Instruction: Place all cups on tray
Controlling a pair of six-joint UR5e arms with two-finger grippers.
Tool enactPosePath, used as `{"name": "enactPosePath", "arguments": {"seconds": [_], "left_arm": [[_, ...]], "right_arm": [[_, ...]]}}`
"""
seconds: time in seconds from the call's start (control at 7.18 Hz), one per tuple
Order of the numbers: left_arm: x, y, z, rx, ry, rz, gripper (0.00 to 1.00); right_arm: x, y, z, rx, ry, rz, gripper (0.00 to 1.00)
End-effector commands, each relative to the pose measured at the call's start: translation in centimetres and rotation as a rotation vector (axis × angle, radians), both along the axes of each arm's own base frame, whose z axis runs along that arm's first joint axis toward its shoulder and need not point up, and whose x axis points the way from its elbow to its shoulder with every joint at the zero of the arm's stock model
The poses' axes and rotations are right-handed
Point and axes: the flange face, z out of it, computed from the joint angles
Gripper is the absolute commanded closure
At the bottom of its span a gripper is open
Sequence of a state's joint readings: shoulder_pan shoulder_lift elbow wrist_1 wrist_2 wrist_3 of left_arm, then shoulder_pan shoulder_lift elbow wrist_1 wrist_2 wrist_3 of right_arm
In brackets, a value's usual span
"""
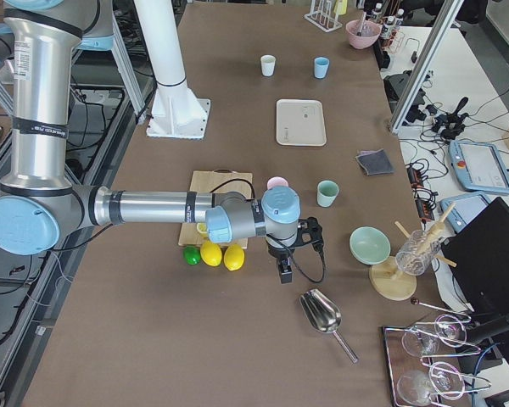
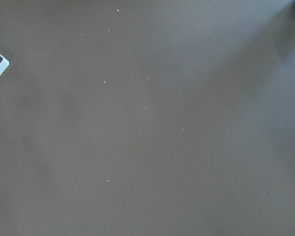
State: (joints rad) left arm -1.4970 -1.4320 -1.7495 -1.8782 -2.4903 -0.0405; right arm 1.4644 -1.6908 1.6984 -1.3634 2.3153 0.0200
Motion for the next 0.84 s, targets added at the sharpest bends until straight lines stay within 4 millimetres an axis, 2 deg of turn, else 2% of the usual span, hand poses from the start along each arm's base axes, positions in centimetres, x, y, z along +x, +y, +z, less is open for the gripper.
{"name": "enactPosePath", "arguments": {"seconds": [0.0,0.14,0.28,0.42,0.7], "left_arm": [[-0.6,1.0,-0.2,-0.012,-0.006,-0.012,0.02],[-1.0,2.2,0.5,-0.023,-0.005,-0.019,0.02],[-1.1,2.5,1.3,-0.051,-0.006,-0.026,0.02],[-0.8,2.1,1.2,-0.053,-0.005,-0.023,0.02],[-1.1,2.7,1.5,-0.064,0.003,-0.028,0.02]], "right_arm": [[0.3,0.3,0.5,-0.012,0.017,0.010,0.00],[0.2,0.3,0.6,-0.013,0.016,0.010,0.00],[0.3,0.8,1.1,-0.022,0.014,0.010,0.00],[0.5,1.1,0.8,-0.021,-0.001,0.011,0.00],[0.5,1.1,1.0,-0.029,-0.011,0.011,0.00]]}}
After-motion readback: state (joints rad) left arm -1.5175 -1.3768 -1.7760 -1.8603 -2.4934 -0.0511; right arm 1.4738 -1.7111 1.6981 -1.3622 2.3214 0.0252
